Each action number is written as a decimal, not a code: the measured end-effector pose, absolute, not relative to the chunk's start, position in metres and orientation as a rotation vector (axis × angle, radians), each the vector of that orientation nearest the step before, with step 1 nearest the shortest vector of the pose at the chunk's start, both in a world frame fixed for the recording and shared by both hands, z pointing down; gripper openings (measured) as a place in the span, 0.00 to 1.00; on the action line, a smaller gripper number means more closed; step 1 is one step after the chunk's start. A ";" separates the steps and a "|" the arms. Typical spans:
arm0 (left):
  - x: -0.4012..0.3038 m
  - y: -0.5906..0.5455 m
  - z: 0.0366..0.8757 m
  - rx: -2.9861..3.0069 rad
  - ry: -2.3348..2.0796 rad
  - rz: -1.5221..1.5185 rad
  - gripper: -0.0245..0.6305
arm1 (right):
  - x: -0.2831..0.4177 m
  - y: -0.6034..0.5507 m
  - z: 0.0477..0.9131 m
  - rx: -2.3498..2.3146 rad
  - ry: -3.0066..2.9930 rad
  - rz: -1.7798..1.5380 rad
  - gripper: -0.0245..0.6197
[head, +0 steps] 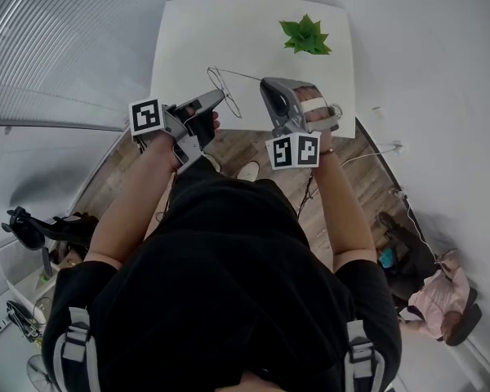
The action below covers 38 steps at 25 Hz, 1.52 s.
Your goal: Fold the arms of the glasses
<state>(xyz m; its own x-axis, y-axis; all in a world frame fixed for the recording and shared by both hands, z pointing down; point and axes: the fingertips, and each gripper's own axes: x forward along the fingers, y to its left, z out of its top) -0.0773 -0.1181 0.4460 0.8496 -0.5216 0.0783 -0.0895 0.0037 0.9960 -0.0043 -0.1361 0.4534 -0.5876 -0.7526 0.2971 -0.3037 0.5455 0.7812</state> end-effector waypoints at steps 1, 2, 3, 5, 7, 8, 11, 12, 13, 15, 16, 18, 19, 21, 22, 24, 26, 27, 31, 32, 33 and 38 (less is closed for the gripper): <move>-0.078 -0.120 0.445 1.548 -0.503 -0.365 0.06 | -0.006 -0.135 0.453 0.846 -2.157 -0.922 0.11; -0.079 -0.122 0.445 1.548 -0.505 -0.369 0.06 | -0.008 -0.134 0.453 0.844 -2.162 -0.922 0.11; -0.080 -0.123 0.444 1.547 -0.507 -0.373 0.06 | -0.010 -0.133 0.452 0.841 -2.166 -0.921 0.11; -0.083 -0.126 0.442 1.543 -0.511 -0.382 0.06 | -0.015 -0.131 0.450 0.835 -2.174 -0.923 0.11; -0.086 -0.129 0.440 1.542 -0.515 -0.390 0.06 | -0.019 -0.129 0.447 0.830 -2.182 -0.925 0.11; -0.087 -0.130 0.440 1.542 -0.517 -0.393 0.06 | -0.021 -0.127 0.446 0.828 -2.185 -0.925 0.10; -0.090 -0.133 0.438 1.544 -0.522 -0.398 0.06 | -0.027 -0.124 0.446 0.818 -2.196 -0.926 0.10; -0.091 -0.135 0.438 1.545 -0.524 -0.400 0.06 | -0.029 -0.123 0.445 0.813 -2.199 -0.928 0.10; -0.092 -0.135 0.437 1.546 -0.526 -0.403 0.06 | -0.031 -0.121 0.445 0.807 -2.203 -0.931 0.10; -0.093 -0.136 0.435 1.547 -0.526 -0.411 0.06 | -0.034 -0.117 0.445 0.796 -2.210 -0.937 0.11; -0.092 -0.136 0.434 1.548 -0.526 -0.414 0.06 | -0.036 -0.115 0.445 0.791 -2.213 -0.938 0.10; -0.092 -0.137 0.433 1.551 -0.526 -0.419 0.06 | -0.038 -0.112 0.447 0.778 -2.219 -0.943 0.11; -0.092 -0.137 0.433 1.553 -0.526 -0.421 0.06 | -0.039 -0.110 0.447 0.770 -2.221 -0.946 0.11; -0.092 -0.138 0.432 1.556 -0.525 -0.424 0.06 | -0.042 -0.107 0.447 0.754 -2.225 -0.953 0.11; -0.092 -0.138 0.431 1.556 -0.526 -0.426 0.06 | -0.043 -0.106 0.448 0.746 -2.226 -0.955 0.11; -0.093 -0.137 0.431 1.555 -0.527 -0.428 0.06 | -0.045 -0.103 0.449 0.730 -2.229 -0.960 0.11; -0.094 -0.137 0.432 1.554 -0.528 -0.430 0.06 | -0.048 -0.101 0.451 0.716 -2.232 -0.962 0.11; -0.094 -0.137 0.432 1.554 -0.528 -0.431 0.06 | -0.049 -0.100 0.451 0.709 -2.233 -0.964 0.11; -0.095 -0.138 0.432 1.555 -0.527 -0.436 0.06 | -0.051 -0.099 0.455 0.682 -2.236 -0.970 0.12; -0.095 -0.138 0.432 1.554 -0.527 -0.437 0.06 | -0.051 -0.099 0.455 0.675 -2.238 -0.970 0.12; -0.095 -0.138 0.432 1.554 -0.527 -0.438 0.06 | -0.052 -0.099 0.456 0.669 -2.239 -0.970 0.12; -0.096 -0.139 0.435 1.559 -0.537 -0.430 0.06 | -0.052 -0.100 0.458 0.665 -2.261 -0.924 0.15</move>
<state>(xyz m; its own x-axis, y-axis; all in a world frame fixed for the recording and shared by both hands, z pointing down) -0.0960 -0.1387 0.4352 0.8152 -0.5769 0.0507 -0.0763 -0.0203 0.9969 -0.0518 -0.1001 0.4584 -0.6940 -0.6362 0.3371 -0.2178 0.6318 0.7439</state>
